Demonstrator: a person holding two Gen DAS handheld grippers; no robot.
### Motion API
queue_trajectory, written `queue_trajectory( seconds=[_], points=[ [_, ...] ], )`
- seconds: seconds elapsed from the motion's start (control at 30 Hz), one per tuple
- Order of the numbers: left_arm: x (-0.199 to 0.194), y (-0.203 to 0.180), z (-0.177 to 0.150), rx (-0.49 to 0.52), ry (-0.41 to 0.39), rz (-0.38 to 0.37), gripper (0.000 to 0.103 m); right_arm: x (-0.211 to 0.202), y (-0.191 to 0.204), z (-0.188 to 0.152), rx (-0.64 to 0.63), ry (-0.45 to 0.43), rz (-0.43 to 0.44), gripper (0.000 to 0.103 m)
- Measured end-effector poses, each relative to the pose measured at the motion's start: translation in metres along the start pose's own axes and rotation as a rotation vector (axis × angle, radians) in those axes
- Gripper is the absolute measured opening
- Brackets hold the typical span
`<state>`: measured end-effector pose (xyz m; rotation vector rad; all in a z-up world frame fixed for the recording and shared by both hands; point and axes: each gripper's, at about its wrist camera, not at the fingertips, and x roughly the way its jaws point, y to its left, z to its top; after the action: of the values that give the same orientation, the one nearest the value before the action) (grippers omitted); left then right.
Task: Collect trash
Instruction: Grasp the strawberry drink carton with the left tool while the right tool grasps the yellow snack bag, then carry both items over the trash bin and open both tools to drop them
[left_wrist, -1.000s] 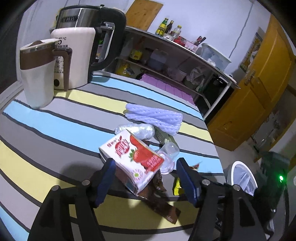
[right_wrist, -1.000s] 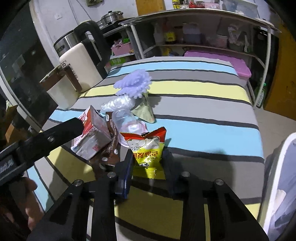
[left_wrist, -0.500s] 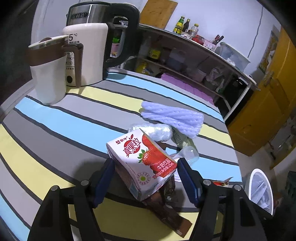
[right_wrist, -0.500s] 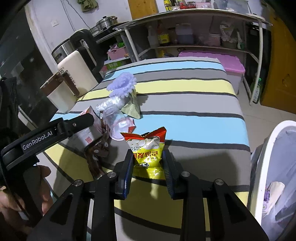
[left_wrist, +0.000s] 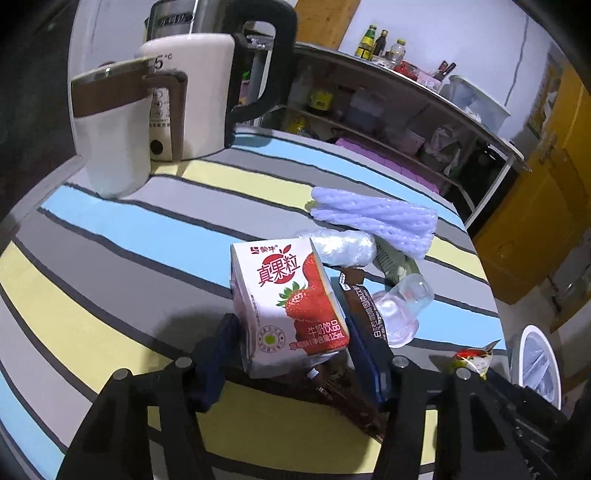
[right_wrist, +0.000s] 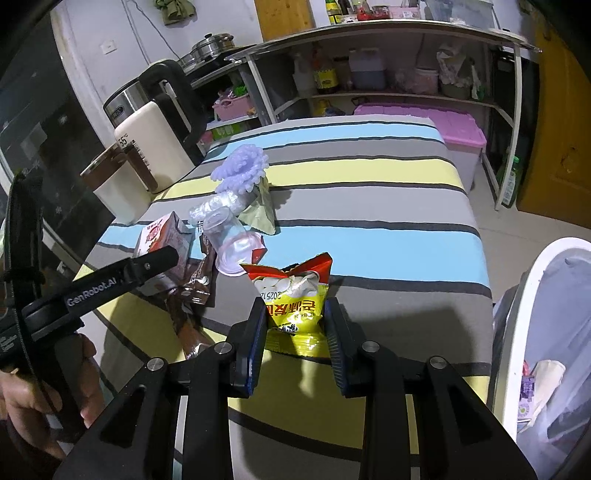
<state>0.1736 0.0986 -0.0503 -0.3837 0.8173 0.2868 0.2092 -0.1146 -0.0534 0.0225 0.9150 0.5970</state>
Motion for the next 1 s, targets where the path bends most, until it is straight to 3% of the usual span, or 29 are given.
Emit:
queue_trajectory(
  seconds=[0.4, 1.0],
  points=[
    [-0.024, -0.005, -0.008, 0.071, -0.074, 0.028, 0.052, -0.018, -0.001, -0.003, 0.003, -0.029, -0.016, 0.032],
    [-0.076, -0.007, -0.028, 0.117, -0.134, -0.035, 0.052, -0.06, 0.006, -0.019, 0.006, -0.08, -0.034, 0.032]
  ],
)
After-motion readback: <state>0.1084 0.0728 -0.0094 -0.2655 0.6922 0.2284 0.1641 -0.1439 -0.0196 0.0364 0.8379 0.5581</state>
